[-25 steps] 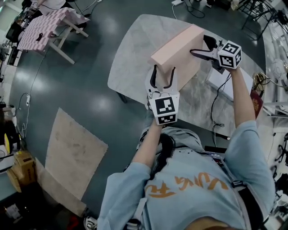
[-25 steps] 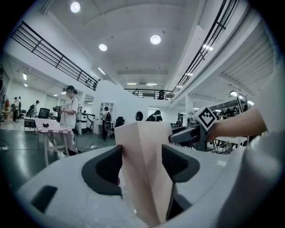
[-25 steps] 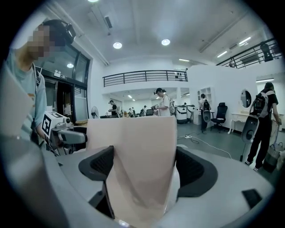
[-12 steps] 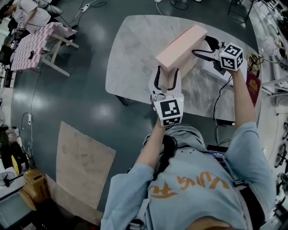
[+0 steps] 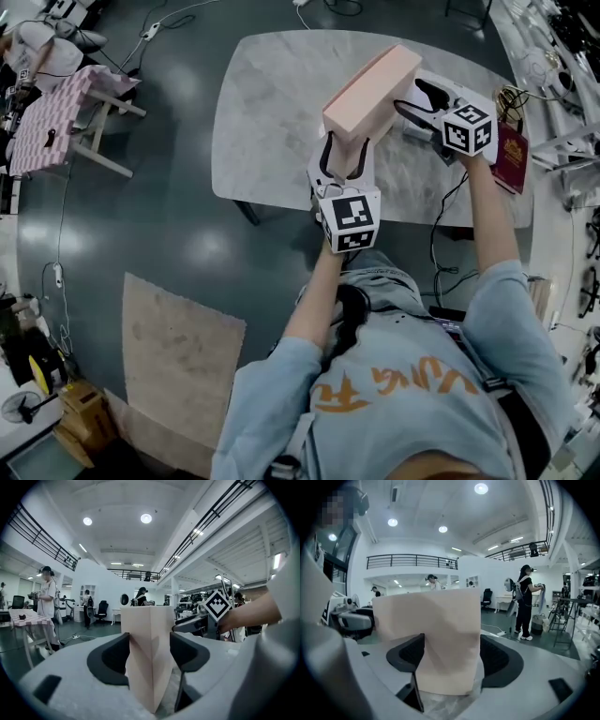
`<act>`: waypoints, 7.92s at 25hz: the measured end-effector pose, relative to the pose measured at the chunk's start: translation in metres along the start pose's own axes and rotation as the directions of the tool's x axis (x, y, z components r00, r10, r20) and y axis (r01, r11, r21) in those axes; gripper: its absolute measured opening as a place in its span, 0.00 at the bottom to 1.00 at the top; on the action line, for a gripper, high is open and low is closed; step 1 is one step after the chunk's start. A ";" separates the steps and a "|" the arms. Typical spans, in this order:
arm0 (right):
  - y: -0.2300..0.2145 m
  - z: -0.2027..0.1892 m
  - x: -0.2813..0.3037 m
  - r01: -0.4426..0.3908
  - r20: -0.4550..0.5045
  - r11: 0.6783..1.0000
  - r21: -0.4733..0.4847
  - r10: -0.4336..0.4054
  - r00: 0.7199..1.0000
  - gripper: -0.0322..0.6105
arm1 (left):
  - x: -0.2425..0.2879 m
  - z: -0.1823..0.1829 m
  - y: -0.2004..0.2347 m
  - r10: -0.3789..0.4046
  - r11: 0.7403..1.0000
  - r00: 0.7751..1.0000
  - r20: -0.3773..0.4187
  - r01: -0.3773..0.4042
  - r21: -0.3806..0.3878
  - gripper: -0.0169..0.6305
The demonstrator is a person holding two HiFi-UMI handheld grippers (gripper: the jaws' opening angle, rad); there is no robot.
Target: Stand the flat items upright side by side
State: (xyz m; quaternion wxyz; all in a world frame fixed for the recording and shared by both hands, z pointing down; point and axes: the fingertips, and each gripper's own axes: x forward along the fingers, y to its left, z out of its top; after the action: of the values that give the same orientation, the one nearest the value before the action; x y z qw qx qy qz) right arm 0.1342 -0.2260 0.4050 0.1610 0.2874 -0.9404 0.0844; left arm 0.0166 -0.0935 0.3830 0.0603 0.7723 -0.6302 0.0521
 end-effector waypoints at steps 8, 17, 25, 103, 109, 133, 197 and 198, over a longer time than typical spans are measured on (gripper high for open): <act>0.023 -0.017 -0.020 0.123 0.027 0.989 0.087 -0.125 0.992 0.47 | -0.011 -0.003 -0.001 -0.046 0.999 0.999 -0.020 0.046 -0.009 0.43; 0.057 -0.012 -0.052 0.255 0.071 0.964 0.073 -0.260 0.963 0.22 | -0.032 -0.014 -0.012 -0.085 0.996 0.996 -0.032 0.083 -0.037 0.40; 0.079 -0.010 -0.081 0.333 0.147 0.926 0.176 -0.360 0.921 0.05 | -0.041 -0.019 -0.038 -0.154 0.979 0.988 -0.001 0.152 -0.134 0.12; -0.171 -0.285 -0.203 0.357 -0.187 0.205 0.911 -0.568 0.802 0.56 | 0.383 -0.138 -0.415 -0.525 0.062 0.102 -0.845 0.995 0.082 0.54; -0.180 -0.289 -0.200 0.285 -0.186 0.082 0.955 -0.584 0.790 0.60 | 0.409 -0.160 -0.416 -0.421 -0.001 0.051 -0.906 0.998 0.057 0.60; -0.192 -0.294 -0.198 0.261 -0.205 0.015 0.965 -0.576 0.792 0.57 | 0.411 -0.164 -0.405 -0.464 0.076 -0.064 -0.884 0.991 -0.112 0.63; -0.139 -0.103 -0.290 0.778 0.026 0.629 -0.011 -0.777 0.629 0.60 | 0.248 -0.002 -0.279 -0.734 0.639 0.650 -0.197 0.759 0.124 0.61; -0.135 -0.104 -0.290 0.778 0.023 0.628 -0.023 -0.778 0.628 0.60 | 0.244 -0.003 -0.277 -0.732 0.642 0.653 -0.196 0.757 0.125 0.61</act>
State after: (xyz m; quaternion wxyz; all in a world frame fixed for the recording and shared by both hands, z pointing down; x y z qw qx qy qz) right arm 0.4647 -0.1622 0.4087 0.1808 0.6627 -0.7266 -0.0094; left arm 0.3373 -0.2743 0.4164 0.0404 0.9600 -0.2428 0.1332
